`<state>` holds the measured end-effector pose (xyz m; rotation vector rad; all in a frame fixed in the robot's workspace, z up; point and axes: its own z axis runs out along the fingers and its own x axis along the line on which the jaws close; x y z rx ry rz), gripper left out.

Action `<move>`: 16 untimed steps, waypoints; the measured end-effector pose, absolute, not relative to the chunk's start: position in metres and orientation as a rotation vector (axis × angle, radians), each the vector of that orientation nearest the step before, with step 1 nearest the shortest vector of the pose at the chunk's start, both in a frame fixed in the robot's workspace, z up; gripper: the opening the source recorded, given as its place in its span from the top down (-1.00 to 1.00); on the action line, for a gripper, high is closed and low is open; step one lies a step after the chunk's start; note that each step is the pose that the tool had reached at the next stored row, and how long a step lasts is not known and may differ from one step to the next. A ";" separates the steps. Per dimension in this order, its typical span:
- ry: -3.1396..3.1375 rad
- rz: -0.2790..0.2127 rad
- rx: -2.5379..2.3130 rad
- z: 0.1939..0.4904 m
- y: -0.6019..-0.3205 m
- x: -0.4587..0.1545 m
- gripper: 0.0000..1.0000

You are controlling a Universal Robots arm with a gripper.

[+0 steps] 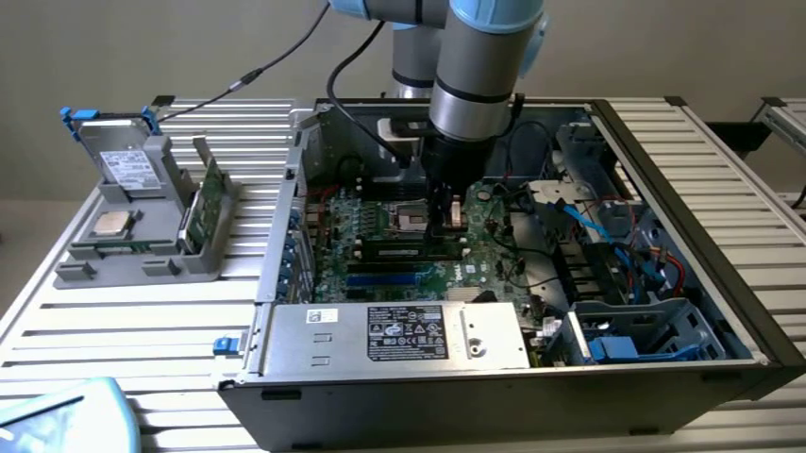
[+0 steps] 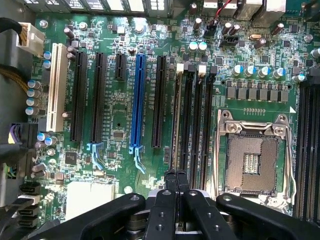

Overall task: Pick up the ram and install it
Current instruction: 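Press down the ram until it locks into place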

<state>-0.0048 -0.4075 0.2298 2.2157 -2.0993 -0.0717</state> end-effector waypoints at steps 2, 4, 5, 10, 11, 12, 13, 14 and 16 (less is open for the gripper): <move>-2.099 -0.072 2.216 0.229 -0.407 -0.005 0.79; -2.099 -0.071 2.216 0.228 -0.408 -0.005 0.79; -2.099 -0.071 2.215 0.228 -0.408 -0.005 0.79; -2.099 -0.071 2.215 0.226 -0.408 -0.005 0.79; -2.099 -0.071 2.215 0.226 -0.408 -0.005 0.79; -2.099 -0.072 2.216 0.226 -0.407 -0.005 0.79; -2.099 -0.072 2.216 0.226 -0.407 -0.005 0.79; -2.099 -0.072 2.216 0.226 -0.407 -0.005 0.79; -2.099 -0.072 2.216 0.226 -0.407 -0.005 0.79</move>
